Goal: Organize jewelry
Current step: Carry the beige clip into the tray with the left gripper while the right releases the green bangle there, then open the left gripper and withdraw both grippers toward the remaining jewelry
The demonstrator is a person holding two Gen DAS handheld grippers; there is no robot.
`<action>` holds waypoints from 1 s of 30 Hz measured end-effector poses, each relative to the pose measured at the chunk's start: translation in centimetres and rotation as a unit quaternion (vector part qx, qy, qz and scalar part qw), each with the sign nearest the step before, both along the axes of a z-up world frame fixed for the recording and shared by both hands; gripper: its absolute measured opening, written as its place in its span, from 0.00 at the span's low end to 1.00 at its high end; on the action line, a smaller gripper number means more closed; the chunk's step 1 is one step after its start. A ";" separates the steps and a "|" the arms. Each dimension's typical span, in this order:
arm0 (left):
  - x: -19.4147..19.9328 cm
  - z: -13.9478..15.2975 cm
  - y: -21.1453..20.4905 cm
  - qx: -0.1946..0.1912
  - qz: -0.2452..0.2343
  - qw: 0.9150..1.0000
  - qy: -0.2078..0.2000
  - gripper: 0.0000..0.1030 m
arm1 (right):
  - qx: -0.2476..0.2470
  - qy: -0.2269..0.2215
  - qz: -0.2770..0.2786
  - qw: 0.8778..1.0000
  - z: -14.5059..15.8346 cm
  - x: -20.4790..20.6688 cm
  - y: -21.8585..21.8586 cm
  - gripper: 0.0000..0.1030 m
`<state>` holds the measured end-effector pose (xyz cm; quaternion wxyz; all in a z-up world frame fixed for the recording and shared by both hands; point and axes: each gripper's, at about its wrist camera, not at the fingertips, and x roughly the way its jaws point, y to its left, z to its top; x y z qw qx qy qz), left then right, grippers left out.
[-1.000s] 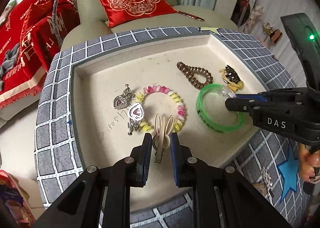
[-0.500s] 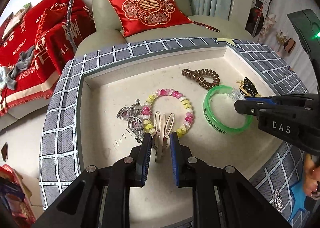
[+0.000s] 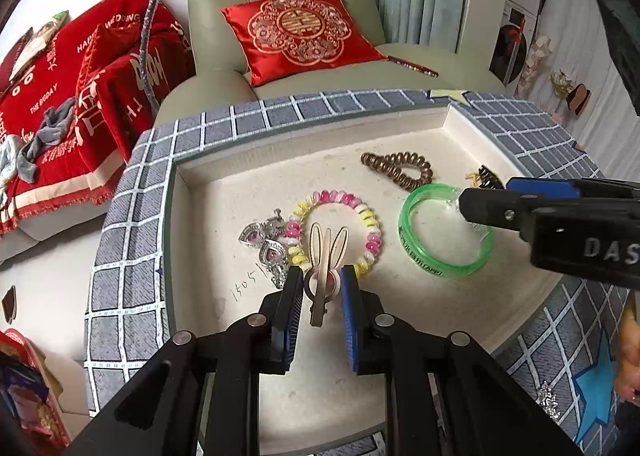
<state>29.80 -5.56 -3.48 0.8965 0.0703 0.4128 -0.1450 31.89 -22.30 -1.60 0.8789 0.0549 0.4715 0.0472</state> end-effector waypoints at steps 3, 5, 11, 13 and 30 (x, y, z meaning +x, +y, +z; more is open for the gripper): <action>-0.4 0.8 0.0 -0.003 0.004 1.000 -0.013 0.33 | 0.005 -0.013 -0.008 1.000 1.0 -0.9 -0.4 0.59; -0.6 1.3 0.1 -0.007 0.006 1.000 -0.019 0.33 | 0.011 -0.019 -0.012 1.000 1.6 -1.8 -0.8 0.59; -0.8 2.2 0.5 -0.023 0.015 0.999 -0.023 0.33 | 0.021 -0.030 -0.019 0.999 2.8 -4.2 -1.9 0.59; -0.9 2.4 0.5 -0.025 0.016 0.999 -0.026 0.33 | 0.026 -0.032 -0.021 0.999 3.2 -5.0 -2.2 0.59; -3.4 5.0 1.8 -0.044 0.042 0.995 -0.073 1.00 | 0.046 -0.052 -0.031 0.997 4.8 -10.5 -4.0 0.83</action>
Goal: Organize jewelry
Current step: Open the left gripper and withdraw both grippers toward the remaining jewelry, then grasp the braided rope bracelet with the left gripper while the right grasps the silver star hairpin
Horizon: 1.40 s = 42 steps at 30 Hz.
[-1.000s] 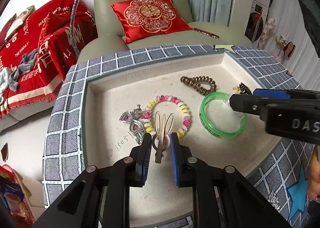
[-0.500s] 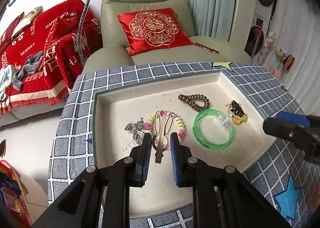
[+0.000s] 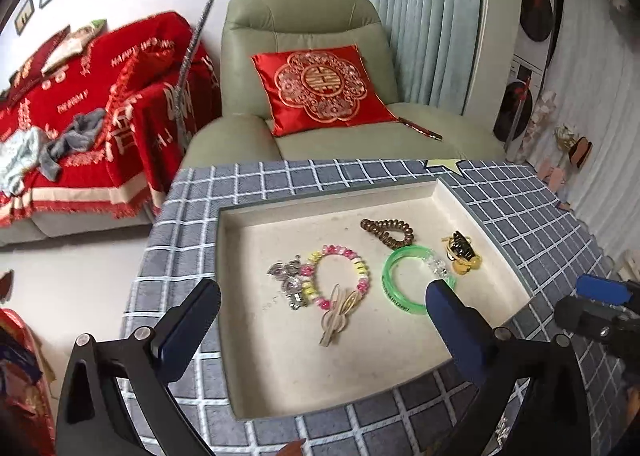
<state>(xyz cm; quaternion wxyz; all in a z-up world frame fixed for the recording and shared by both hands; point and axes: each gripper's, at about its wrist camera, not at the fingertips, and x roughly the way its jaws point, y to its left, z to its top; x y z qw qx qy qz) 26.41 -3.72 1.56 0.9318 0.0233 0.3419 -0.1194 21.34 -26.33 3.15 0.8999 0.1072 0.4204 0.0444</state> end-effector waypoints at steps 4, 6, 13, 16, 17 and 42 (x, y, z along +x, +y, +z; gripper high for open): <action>-2.0 0.2 0.3 0.017 -0.009 1.000 -0.010 1.00 | 0.009 -0.009 0.003 1.000 0.0 -1.7 -0.2 0.84; -3.3 0.2 0.5 0.024 -0.012 1.000 -0.016 1.00 | 0.009 -0.010 0.005 1.000 -0.2 -2.7 -0.2 0.84; -7.8 -1.0 0.9 0.016 -0.063 0.998 0.014 1.00 | 0.004 0.047 0.013 0.999 -3.2 -5.7 -0.2 0.84; -9.5 -2.5 0.7 0.030 -0.084 0.995 0.032 1.00 | -0.011 0.063 0.017 0.998 -4.9 -7.1 0.1 0.84; -9.8 -3.0 0.7 0.035 -0.090 0.995 0.036 1.00 | -0.016 0.069 0.019 0.997 -5.5 -7.7 0.3 0.84; -11.0 -7.6 -3.7 0.110 -0.212 0.968 0.079 1.00 | -0.126 0.098 0.069 0.985 -8.9 -6.7 4.1 0.31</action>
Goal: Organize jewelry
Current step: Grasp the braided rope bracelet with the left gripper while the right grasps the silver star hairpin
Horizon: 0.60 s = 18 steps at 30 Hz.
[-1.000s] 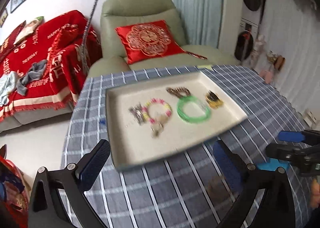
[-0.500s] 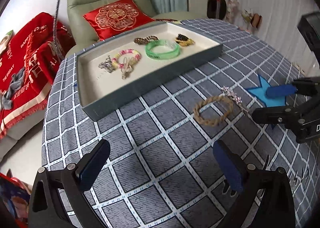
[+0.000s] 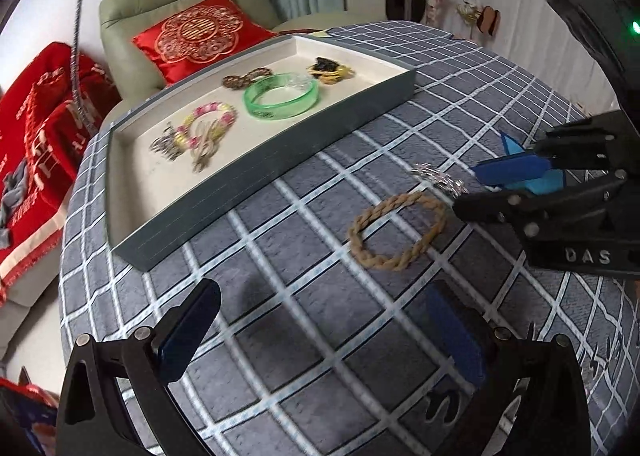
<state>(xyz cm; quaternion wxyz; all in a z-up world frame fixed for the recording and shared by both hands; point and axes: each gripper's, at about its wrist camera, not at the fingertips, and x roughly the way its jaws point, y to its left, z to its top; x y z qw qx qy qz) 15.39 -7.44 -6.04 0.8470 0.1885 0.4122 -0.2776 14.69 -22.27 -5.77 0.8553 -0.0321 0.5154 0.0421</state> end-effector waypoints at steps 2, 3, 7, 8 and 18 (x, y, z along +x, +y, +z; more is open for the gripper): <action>0.1 -0.2 -0.7 0.004 -0.008 1.000 -0.003 1.00 | 0.003 0.000 -0.005 1.000 0.1 0.3 -0.5 0.18; 0.2 -0.2 -1.0 0.005 -0.012 1.000 -0.006 1.00 | 0.007 0.001 -0.008 1.000 0.1 0.4 -0.8 0.14; 0.4 -0.3 -2.5 0.006 -0.037 0.999 -0.011 1.00 | 0.041 0.003 -0.018 0.999 0.1 0.5 -2.1 0.12; 0.5 -0.3 -2.7 0.005 -0.042 0.999 -0.010 1.00 | 0.045 0.003 -0.018 0.999 0.1 0.5 -2.2 0.12; 0.4 0.3 -3.5 -0.033 -0.083 0.996 0.017 0.34 | 0.067 0.004 -0.018 0.998 0.2 0.5 -2.9 0.11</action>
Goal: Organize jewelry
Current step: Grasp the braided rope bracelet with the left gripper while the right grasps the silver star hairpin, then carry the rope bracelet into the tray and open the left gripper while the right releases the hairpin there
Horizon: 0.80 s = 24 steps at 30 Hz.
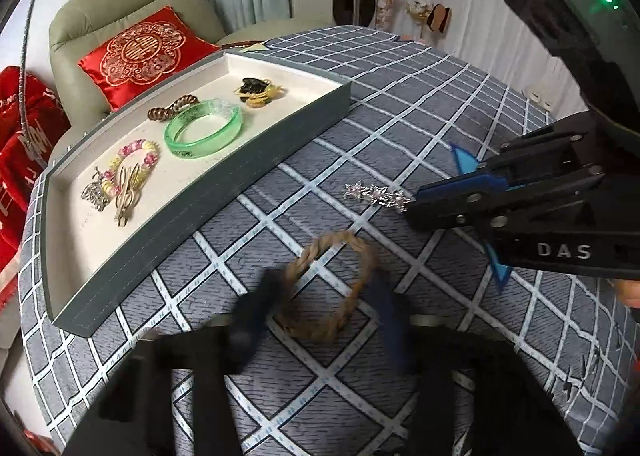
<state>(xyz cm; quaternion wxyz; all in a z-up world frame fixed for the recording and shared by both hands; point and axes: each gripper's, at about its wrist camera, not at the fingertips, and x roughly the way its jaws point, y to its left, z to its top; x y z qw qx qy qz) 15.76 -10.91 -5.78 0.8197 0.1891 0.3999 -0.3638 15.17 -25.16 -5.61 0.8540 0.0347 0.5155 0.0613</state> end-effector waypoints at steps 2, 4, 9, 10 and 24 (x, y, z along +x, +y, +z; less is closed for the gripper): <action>-0.1 0.0 -0.3 0.005 -0.004 1.000 -0.002 0.24 | 0.003 -0.001 -0.001 1.000 0.1 0.0 -0.1 0.11; -0.3 0.1 -0.4 0.006 0.002 1.000 -0.005 0.24 | 0.004 -0.003 -0.001 1.000 0.2 -0.1 -0.2 0.11; -0.3 0.6 0.7 -0.018 0.036 0.999 0.002 0.24 | 0.010 -0.014 0.000 1.000 1.1 -0.6 0.0 0.11; -0.4 1.0 1.1 -0.027 0.044 0.999 0.002 0.24 | 0.010 -0.016 0.001 1.000 1.3 -0.6 0.1 0.11; -0.7 5.6 5.5 -0.096 0.120 0.988 -0.027 0.24 | 0.037 -0.059 0.007 0.998 5.6 -2.0 0.5 0.11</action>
